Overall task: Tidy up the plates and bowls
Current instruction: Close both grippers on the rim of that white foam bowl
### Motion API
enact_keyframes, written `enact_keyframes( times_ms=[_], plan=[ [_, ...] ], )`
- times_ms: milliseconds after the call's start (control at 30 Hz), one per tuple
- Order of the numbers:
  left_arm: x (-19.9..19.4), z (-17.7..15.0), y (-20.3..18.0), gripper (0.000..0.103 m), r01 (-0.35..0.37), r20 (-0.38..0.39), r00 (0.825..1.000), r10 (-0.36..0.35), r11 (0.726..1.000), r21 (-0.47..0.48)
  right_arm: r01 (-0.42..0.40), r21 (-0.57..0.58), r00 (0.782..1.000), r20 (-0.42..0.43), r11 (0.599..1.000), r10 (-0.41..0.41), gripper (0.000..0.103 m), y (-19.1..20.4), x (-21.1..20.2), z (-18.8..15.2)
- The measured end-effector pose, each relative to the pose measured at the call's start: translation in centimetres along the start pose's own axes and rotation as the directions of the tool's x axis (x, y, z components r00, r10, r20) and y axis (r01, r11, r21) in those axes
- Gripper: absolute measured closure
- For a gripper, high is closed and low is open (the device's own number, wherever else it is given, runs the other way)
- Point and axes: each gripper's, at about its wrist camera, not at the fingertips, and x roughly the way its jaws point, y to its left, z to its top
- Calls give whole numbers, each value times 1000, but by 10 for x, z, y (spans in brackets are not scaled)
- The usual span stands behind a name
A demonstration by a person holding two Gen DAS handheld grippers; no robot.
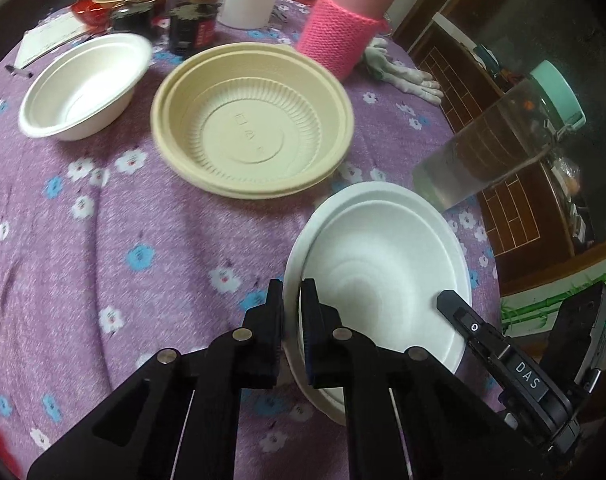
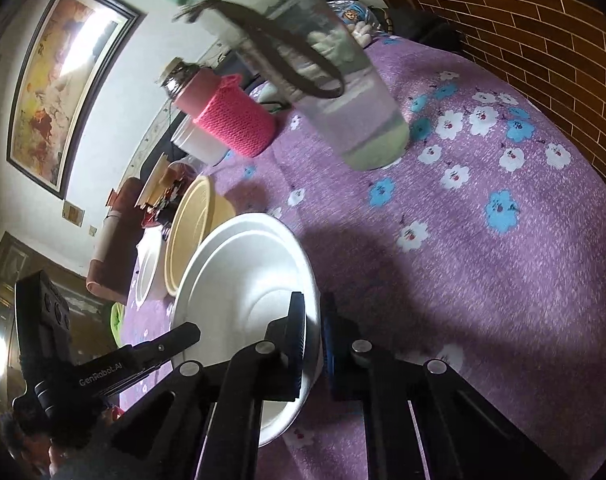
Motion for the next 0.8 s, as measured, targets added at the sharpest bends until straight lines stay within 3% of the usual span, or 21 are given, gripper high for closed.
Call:
enact_keyframes(
  times_ms=[200,467,800],
  plan=[
    [-30,-21,32,97,-18,21,1000,19,999,-27,-30,-37,999,-17,999,30,95,24,-3,-24],
    [-96,-55,92,97,-52,122,990,66,992,-114,-104,-137,993,-69,985,96,95,85,-3,-69],
    [-183,-129,177,96,-54,227,966,120,959,-279,-198,-337,976,-154,920,154,95,186,-11,-136]
  ],
)
